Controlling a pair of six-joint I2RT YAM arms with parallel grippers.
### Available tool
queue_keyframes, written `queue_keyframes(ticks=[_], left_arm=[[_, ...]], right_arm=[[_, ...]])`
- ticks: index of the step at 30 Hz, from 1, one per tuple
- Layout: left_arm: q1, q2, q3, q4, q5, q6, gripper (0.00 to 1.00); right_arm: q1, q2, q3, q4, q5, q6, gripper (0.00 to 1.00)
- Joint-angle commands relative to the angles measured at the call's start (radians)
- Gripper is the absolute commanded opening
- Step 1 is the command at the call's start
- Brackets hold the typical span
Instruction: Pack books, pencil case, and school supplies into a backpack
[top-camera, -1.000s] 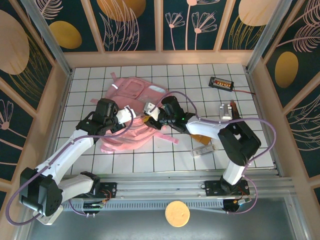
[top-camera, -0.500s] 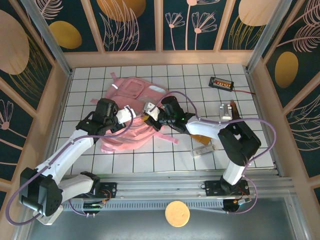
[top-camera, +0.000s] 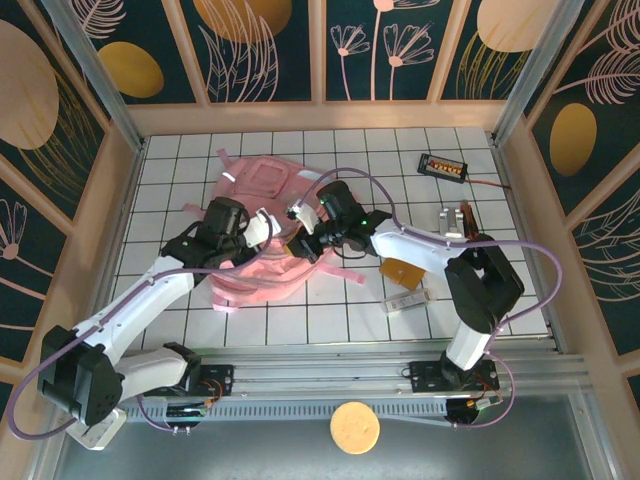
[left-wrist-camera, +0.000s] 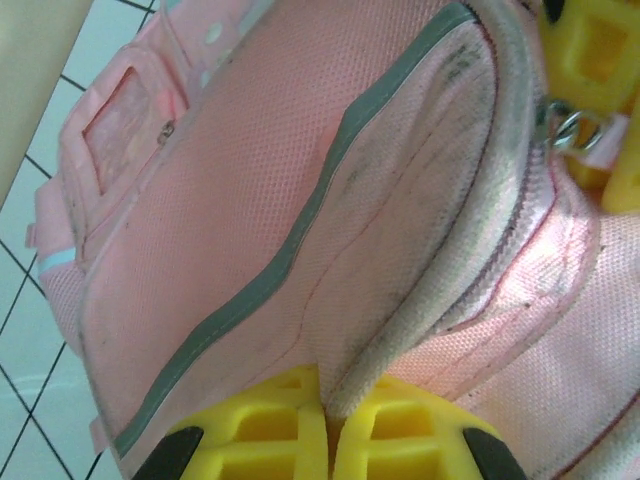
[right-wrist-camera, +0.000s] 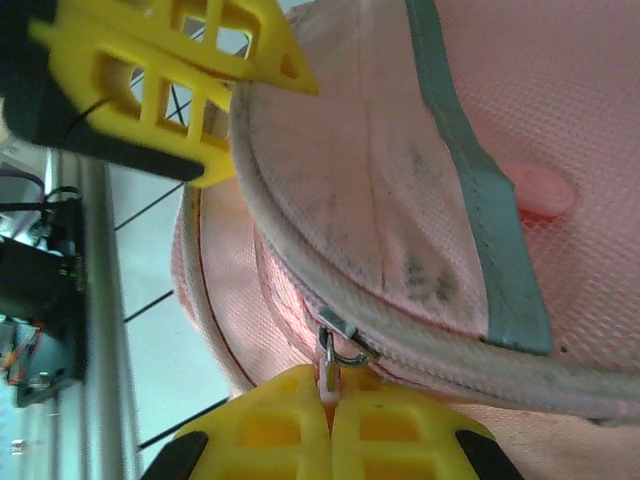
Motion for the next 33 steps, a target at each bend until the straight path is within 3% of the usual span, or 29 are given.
queue_keyframes(ticks=[1, 7, 8, 9, 12, 15, 16, 20, 26, 30, 33], left_arm=[[-0.090, 0.025, 0.061, 0.120, 0.066, -0.139, 0.00], [-0.178, 0.107, 0.091, 0.196, 0.123, -0.356, 0.02], [-0.178, 0.104, 0.089, 0.192, 0.121, -0.375, 0.23], [-0.178, 0.091, 0.082, 0.184, 0.116, -0.383, 0.34], [-0.177, 0.007, 0.051, 0.152, 0.070, -0.391, 0.58], [-0.166, -0.109, 0.024, 0.133, -0.047, -0.488, 0.85], [-0.151, -0.135, 0.022, 0.124, -0.065, -0.540, 0.87], [0.002, -0.133, 0.088, -0.014, -0.019, -0.824, 0.84], [0.130, 0.059, 0.218, -0.263, 0.048, -1.084, 0.80], [0.267, 0.102, 0.156, -0.184, 0.239, -1.215, 0.74], [0.373, 0.139, 0.077, -0.058, 0.408, -1.313, 0.56]], right_arm=[[0.010, -0.009, 0.053, -0.097, -0.068, 0.117, 0.00], [0.005, -0.010, 0.016, -0.122, 0.005, 0.171, 0.00], [-0.003, -0.021, 0.000, -0.122, 0.021, 0.174, 0.00], [-0.016, -0.035, -0.019, -0.120, 0.031, 0.180, 0.00], [-0.066, -0.059, -0.057, -0.123, 0.048, 0.202, 0.00], [-0.105, -0.068, -0.052, -0.153, 0.073, 0.212, 0.00], [-0.111, -0.070, -0.045, -0.161, 0.084, 0.212, 0.00], [-0.123, -0.084, -0.017, -0.200, 0.122, 0.212, 0.00], [-0.128, -0.102, 0.018, -0.275, 0.182, 0.192, 0.00], [-0.138, -0.102, 0.026, -0.294, 0.193, 0.181, 0.00], [-0.139, -0.099, 0.036, -0.299, 0.195, 0.181, 0.00]])
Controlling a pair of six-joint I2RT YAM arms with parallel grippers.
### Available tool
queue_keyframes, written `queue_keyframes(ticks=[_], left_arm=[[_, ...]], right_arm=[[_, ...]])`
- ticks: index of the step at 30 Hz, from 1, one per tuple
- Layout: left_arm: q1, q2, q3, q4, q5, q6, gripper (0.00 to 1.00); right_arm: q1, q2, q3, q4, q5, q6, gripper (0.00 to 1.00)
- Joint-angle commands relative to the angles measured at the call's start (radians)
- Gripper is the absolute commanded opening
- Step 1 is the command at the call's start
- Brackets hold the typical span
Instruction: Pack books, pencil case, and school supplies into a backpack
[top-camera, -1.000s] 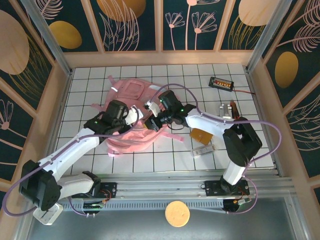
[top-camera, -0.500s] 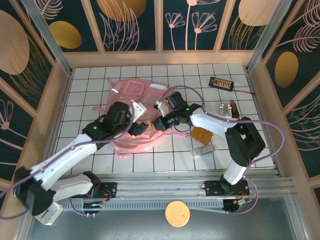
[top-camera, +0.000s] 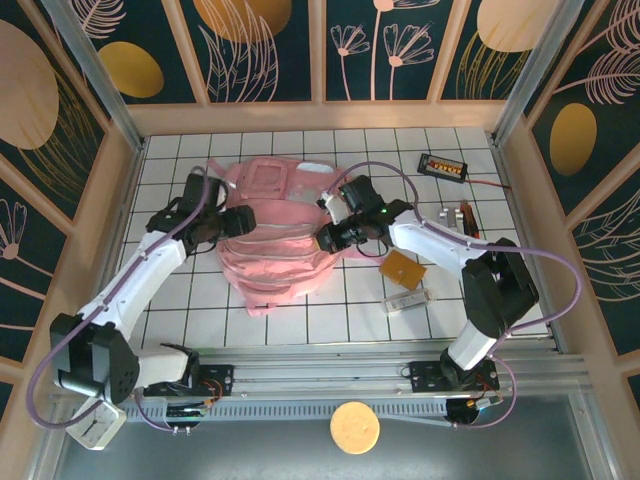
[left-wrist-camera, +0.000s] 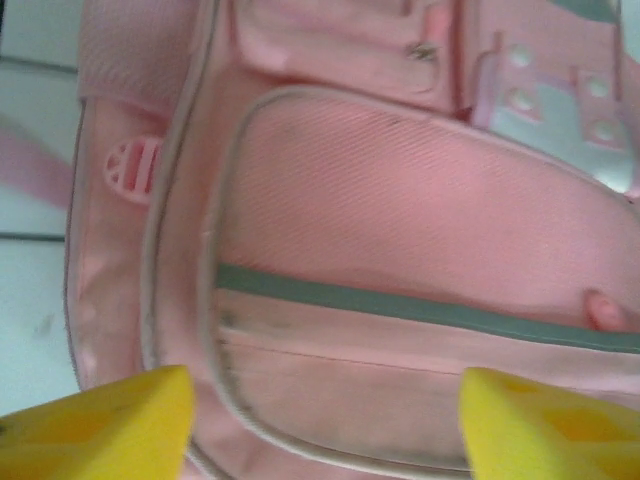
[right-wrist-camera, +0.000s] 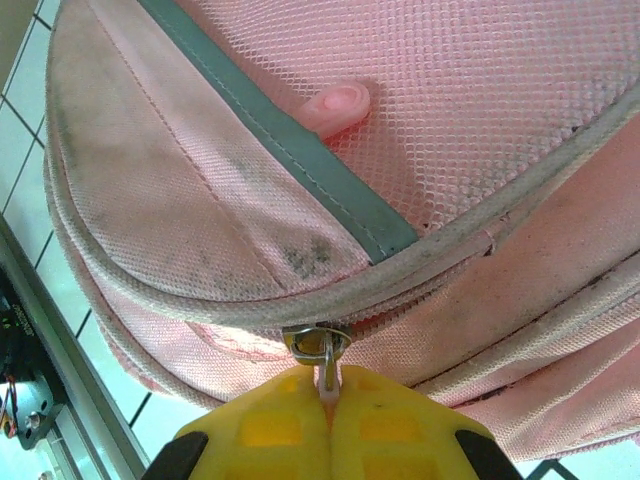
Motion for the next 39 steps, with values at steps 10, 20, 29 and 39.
queue_keyframes(ticks=[10, 20, 29, 39], left_arm=[[0.112, 0.129, -0.116, 0.265, 0.370, -0.310, 0.44], [0.112, 0.159, -0.133, 0.343, 0.389, -0.369, 0.00], [0.102, 0.067, -0.225, 0.522, 0.396, -0.545, 0.00], [-0.008, 0.020, -0.228, 0.570, 0.350, -0.631, 0.00]], right_arm=[[-0.010, -0.009, 0.075, -0.044, 0.042, -0.004, 0.00], [-0.004, -0.010, 0.082, -0.068, 0.048, -0.018, 0.00], [0.039, 0.059, 0.209, -0.251, 0.050, -0.020, 0.00], [0.111, 0.247, 0.461, -0.365, 0.004, 0.055, 0.00]])
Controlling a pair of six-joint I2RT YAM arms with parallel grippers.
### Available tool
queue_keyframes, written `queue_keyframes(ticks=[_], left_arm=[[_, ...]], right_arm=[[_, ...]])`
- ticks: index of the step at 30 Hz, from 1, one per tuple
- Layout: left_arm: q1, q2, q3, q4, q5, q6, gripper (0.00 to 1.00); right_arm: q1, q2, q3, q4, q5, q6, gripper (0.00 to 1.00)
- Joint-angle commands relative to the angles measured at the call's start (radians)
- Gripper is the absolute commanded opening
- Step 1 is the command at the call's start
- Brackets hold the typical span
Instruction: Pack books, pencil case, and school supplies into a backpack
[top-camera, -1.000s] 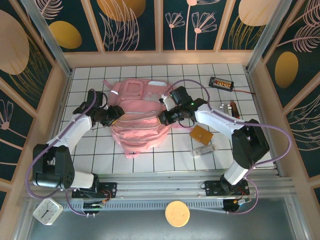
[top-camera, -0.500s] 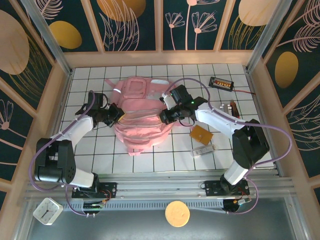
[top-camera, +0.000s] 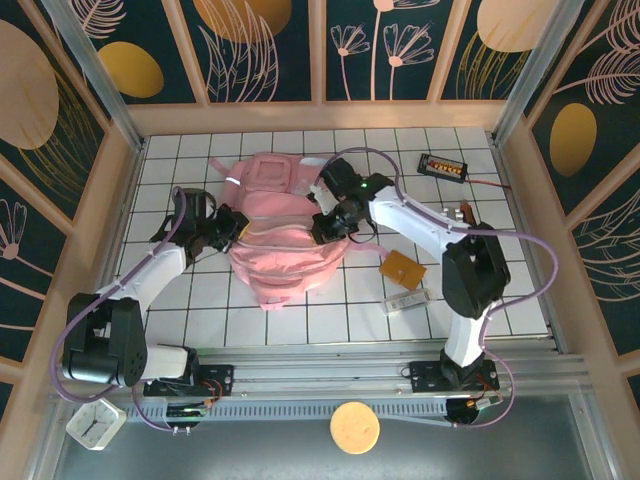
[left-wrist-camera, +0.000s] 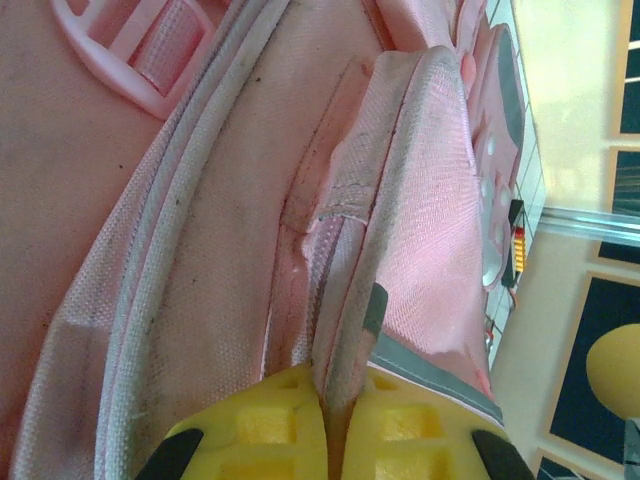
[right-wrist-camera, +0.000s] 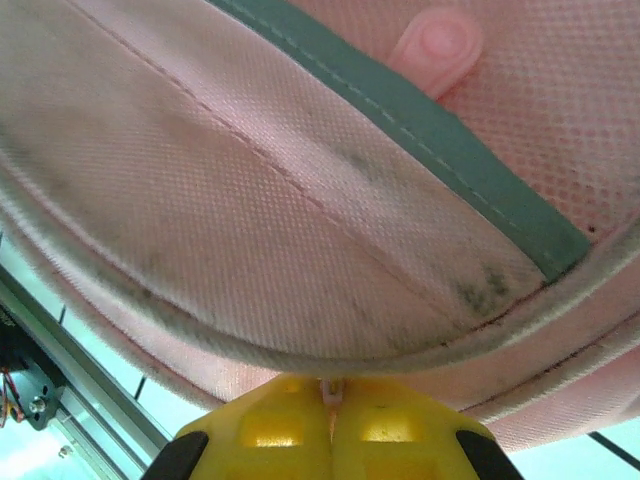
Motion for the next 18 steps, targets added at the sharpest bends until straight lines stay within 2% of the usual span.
queue_keyframes(ticks=[1, 5, 8, 12, 18], left_arm=[[-0.079, -0.042, -0.003, 0.097, 0.054, -0.091, 0.00], [-0.084, -0.085, -0.026, 0.087, -0.007, -0.103, 0.00], [-0.083, -0.091, -0.017, 0.053, -0.040, -0.076, 0.00], [-0.083, -0.084, 0.017, -0.007, -0.082, -0.017, 0.00], [-0.082, -0.079, 0.094, -0.149, -0.204, 0.124, 0.00]], right_arm=[[0.080, 0.060, 0.113, 0.042, -0.082, 0.036, 0.00], [0.121, 0.090, 0.174, 0.024, -0.105, 0.063, 0.00], [0.124, 0.065, 0.146, 0.016, -0.102, 0.064, 0.00], [0.079, -0.030, 0.026, 0.041, -0.099, 0.073, 0.00], [-0.025, -0.131, -0.056, 0.099, -0.202, 0.145, 0.00]])
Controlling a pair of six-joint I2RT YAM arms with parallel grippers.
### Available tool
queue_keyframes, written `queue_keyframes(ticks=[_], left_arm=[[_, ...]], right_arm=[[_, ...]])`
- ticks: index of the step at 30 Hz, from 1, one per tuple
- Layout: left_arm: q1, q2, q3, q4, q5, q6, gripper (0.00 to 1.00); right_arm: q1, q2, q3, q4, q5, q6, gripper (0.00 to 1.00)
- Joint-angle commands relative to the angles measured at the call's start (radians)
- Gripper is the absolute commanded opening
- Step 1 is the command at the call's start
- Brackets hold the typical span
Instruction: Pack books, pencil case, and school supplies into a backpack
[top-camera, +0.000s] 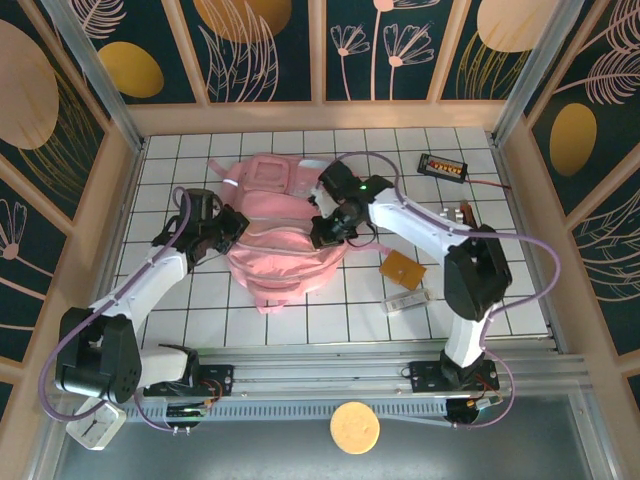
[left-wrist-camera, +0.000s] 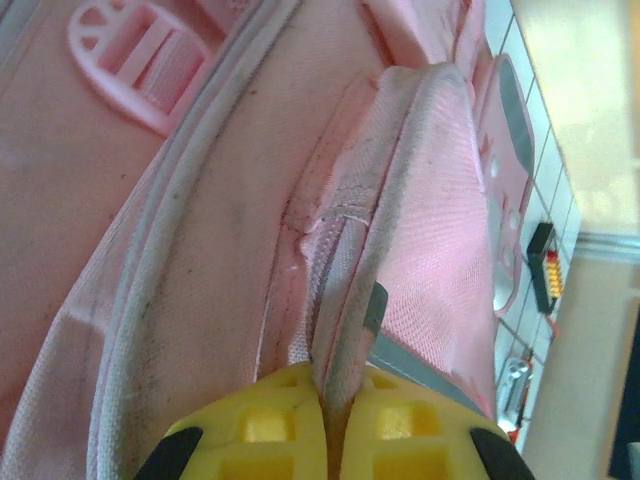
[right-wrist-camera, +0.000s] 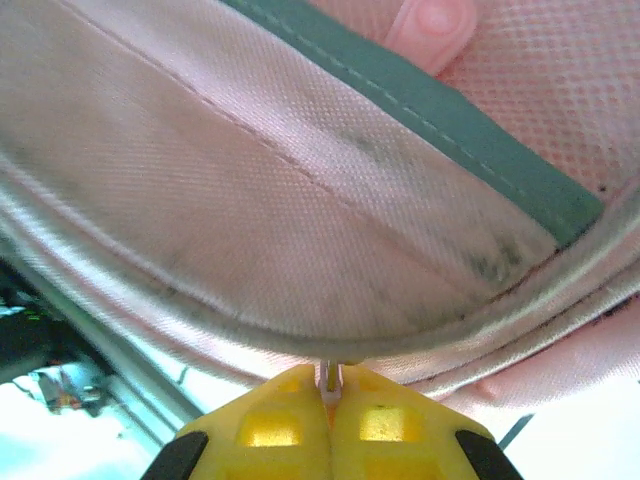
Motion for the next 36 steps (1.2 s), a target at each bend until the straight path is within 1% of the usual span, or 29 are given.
queue_keyframes(ticks=[1, 6, 11, 15, 20, 22, 26, 28, 30, 31, 33, 34, 36], left_arm=[[-0.014, -0.011, 0.061, -0.042, -0.040, 0.076, 0.00], [-0.016, -0.013, 0.060, -0.026, -0.037, 0.065, 0.00], [-0.032, -0.004, 0.065, 0.002, -0.021, 0.048, 0.00], [-0.074, 0.012, 0.068, 0.043, -0.019, 0.006, 0.00], [-0.142, 0.033, 0.054, 0.121, -0.031, -0.088, 0.00], [-0.158, 0.030, 0.037, 0.155, -0.033, -0.128, 0.00], [-0.164, 0.006, 0.017, 0.168, -0.030, -0.155, 0.00], [-0.164, -0.013, 0.027, 0.126, -0.032, -0.131, 0.29], [-0.161, -0.038, 0.053, 0.038, -0.066, -0.074, 0.49], [-0.154, -0.053, 0.066, -0.016, -0.089, -0.040, 0.57], [-0.123, -0.085, 0.072, -0.077, -0.103, 0.003, 0.64], [-0.092, -0.099, 0.065, -0.089, -0.084, 0.018, 0.66], [-0.023, -0.110, 0.051, -0.087, -0.022, 0.038, 0.67]], right_arm=[[-0.015, -0.063, 0.002, 0.084, -0.152, 0.037, 0.00], [0.018, 0.011, 0.075, 0.028, -0.217, 0.034, 0.00], [0.054, 0.068, 0.150, -0.004, -0.245, 0.030, 0.00], [0.075, 0.137, 0.260, -0.036, -0.265, 0.031, 0.00], [0.137, 0.271, 0.429, -0.107, -0.272, 0.014, 0.00], [0.154, 0.295, 0.435, -0.091, -0.275, 0.023, 0.00], [0.151, 0.276, 0.368, -0.043, -0.265, 0.035, 0.00], [0.135, 0.249, 0.321, -0.041, -0.254, 0.027, 0.00], [0.112, 0.210, 0.263, -0.040, -0.242, 0.017, 0.00], [0.099, 0.185, 0.228, -0.036, -0.236, 0.015, 0.00], [0.075, 0.137, 0.164, -0.025, -0.233, 0.012, 0.00], [0.066, 0.116, 0.137, -0.021, -0.233, 0.009, 0.00], [0.052, 0.082, 0.095, -0.021, -0.230, 0.005, 0.00]])
